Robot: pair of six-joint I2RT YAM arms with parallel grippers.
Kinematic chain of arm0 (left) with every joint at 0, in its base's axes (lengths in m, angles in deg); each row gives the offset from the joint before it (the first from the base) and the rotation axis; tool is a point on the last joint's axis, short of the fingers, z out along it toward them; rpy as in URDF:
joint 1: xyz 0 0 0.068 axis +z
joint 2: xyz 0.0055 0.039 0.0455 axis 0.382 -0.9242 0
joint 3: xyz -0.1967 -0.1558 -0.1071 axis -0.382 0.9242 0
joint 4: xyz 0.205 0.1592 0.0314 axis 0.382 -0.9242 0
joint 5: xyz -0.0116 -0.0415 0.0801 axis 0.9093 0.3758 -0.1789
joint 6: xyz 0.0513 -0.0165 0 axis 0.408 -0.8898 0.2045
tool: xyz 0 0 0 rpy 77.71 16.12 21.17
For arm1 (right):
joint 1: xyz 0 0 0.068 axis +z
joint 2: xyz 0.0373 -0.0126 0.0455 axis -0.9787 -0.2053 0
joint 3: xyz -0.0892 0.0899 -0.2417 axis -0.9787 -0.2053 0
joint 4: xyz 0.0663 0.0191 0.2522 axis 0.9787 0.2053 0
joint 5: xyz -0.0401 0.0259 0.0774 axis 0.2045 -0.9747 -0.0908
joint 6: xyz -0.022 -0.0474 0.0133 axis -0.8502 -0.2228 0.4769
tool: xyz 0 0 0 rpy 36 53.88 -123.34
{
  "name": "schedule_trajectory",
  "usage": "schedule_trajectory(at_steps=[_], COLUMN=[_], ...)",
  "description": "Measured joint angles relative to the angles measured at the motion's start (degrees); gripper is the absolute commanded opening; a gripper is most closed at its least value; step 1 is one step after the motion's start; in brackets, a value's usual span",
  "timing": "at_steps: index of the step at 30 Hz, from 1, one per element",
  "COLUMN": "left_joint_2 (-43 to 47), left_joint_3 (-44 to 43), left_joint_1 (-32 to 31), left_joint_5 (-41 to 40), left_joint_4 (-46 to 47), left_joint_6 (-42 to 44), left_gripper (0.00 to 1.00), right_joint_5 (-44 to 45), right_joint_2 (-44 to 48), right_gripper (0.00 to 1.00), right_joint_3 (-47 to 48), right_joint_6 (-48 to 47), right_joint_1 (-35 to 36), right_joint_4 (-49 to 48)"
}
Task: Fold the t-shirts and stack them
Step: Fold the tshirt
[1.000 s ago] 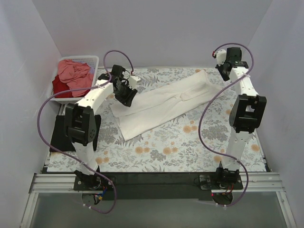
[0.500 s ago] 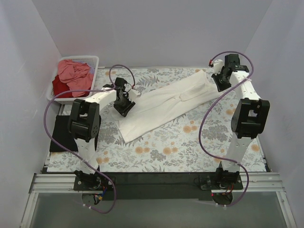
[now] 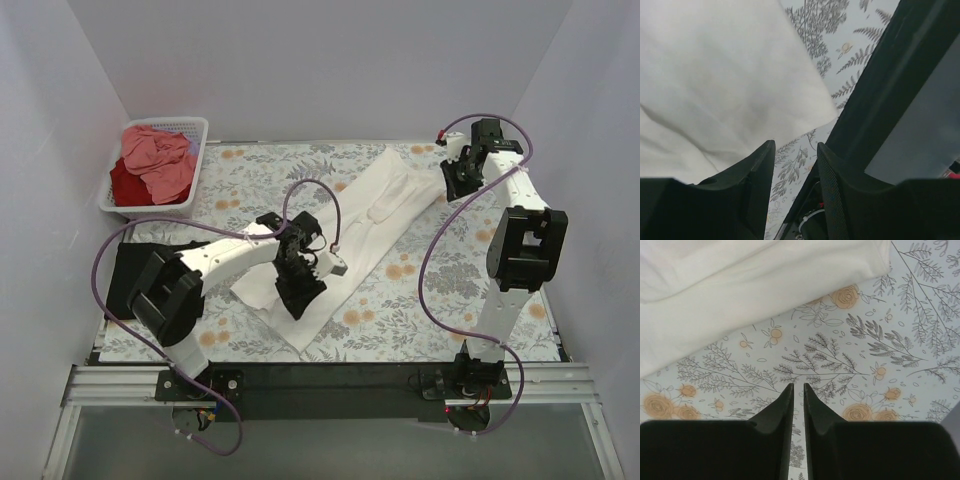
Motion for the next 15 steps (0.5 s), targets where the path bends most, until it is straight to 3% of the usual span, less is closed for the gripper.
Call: schedule_trajectory(at_steps=[7, 15], left_joint_2=[-2.2, -13.1], left_joint_3=[-14.6, -28.6], left_joint_1=[4.2, 18.1], left_joint_5=[4.8, 8.1], left_joint_4=[-0.6, 3.8], left_joint_6=[-3.0, -7.3], left_gripper=[0.38, 0.38], right_joint_5=[-4.6, -0.5], right_joint_2=[-5.1, -16.9], right_gripper=[0.08, 0.01], right_joint_3=[4.6, 11.6], right_joint_6=[4.8, 8.3], right_joint_1=[2.6, 9.1], right_joint_4=[0.2, -1.7])
